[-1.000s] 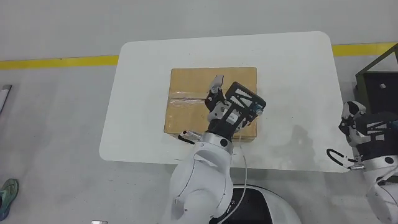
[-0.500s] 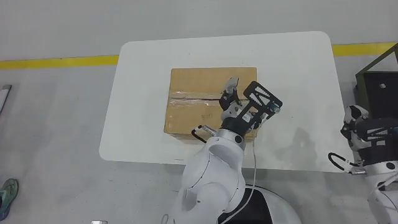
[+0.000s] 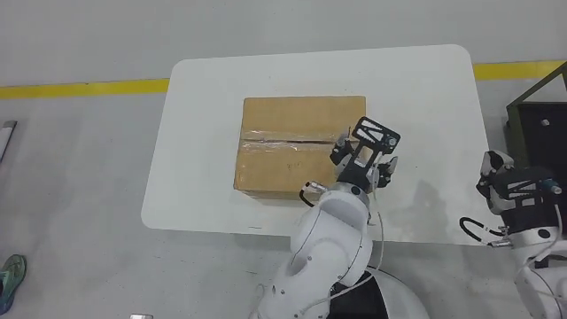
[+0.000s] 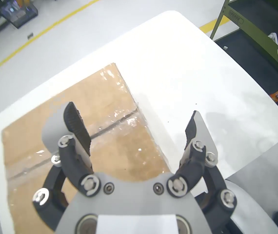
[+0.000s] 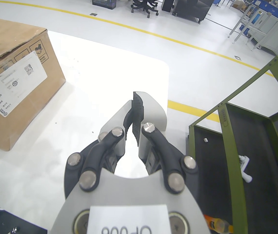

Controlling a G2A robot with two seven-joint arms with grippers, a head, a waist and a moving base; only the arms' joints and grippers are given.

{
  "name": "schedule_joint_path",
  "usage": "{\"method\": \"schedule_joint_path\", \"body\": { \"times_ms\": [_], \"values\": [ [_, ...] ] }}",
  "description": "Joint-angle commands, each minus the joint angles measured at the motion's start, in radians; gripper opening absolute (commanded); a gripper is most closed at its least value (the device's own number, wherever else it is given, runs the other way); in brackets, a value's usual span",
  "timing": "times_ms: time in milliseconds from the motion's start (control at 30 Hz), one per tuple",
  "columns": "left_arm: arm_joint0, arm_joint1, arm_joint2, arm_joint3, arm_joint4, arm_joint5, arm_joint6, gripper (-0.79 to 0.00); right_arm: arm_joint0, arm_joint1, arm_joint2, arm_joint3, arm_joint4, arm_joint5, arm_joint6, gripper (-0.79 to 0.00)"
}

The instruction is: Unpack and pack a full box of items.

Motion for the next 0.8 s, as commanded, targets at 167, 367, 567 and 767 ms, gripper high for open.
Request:
{"method": "schedule_joint_path", "body": {
  "times_ms": [167, 367, 567, 767],
  "values": [
    [-0.063, -0.021, -0.003, 0.089, 0.004, 0.074, -0.060, -0.259, 0.005, -0.002, 0.004, 0.009, -0.004, -0.002, -0.001, -0.785],
    [-0.070, -0.030, -0.020, 0.113, 0.026, 0.121, -0.095, -0.277, 0.012, -0.004, 0.005, 0.018, -0.006, -0.005, 0.001, -0.785],
    [-0.076, -0.037, -0.034, 0.118, 0.043, 0.125, -0.105, -0.314, 0.020, -0.005, 0.003, 0.022, -0.008, -0.006, 0.004, -0.785],
    [-0.071, -0.042, -0.036, 0.119, 0.069, 0.121, -0.111, -0.403, 0.028, -0.007, -0.001, 0.028, -0.013, -0.007, 0.008, -0.785]
  ]
}}
